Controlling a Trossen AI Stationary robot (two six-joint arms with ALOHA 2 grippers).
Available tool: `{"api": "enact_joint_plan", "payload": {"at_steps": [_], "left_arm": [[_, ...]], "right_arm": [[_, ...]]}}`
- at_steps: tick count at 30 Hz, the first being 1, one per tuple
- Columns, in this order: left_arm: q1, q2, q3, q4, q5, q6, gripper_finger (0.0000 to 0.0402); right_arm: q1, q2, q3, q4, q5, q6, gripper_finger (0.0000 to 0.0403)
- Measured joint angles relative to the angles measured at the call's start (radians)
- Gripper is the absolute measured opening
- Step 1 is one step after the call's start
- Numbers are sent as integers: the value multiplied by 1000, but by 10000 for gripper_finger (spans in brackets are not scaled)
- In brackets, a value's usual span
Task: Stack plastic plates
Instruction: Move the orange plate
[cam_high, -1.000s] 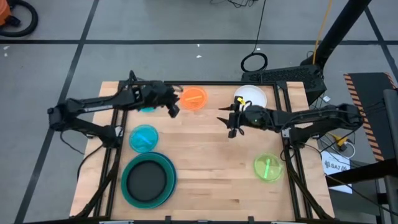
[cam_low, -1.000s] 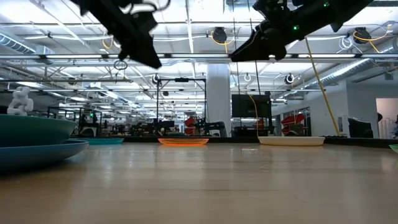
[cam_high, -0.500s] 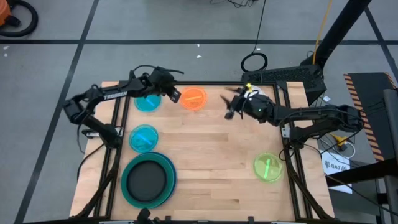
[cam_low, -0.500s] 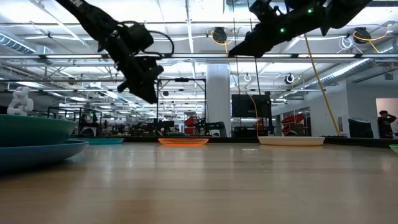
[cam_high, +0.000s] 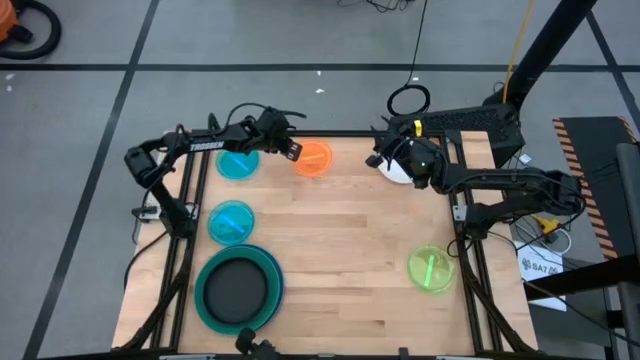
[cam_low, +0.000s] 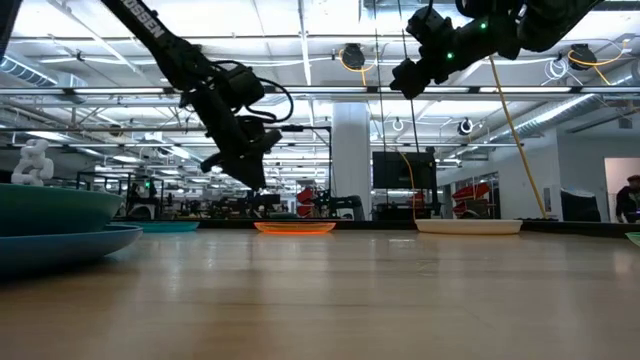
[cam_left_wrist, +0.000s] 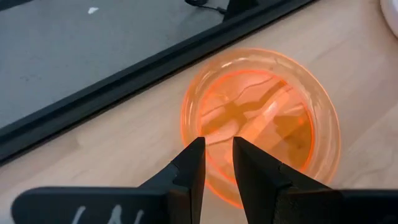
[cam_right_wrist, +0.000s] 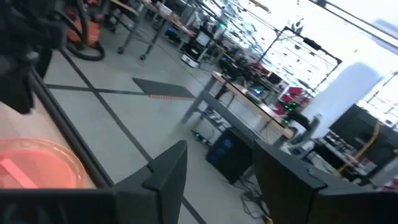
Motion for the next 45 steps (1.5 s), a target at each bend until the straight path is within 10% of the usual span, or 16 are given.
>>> {"api": "enact_joint_plan", "payload": {"at_steps": [45], "left_arm": [[61, 171, 77, -20, -12, -20, 88]], "right_arm": [[-56, 0, 0, -32, -102, 30, 176]]}}
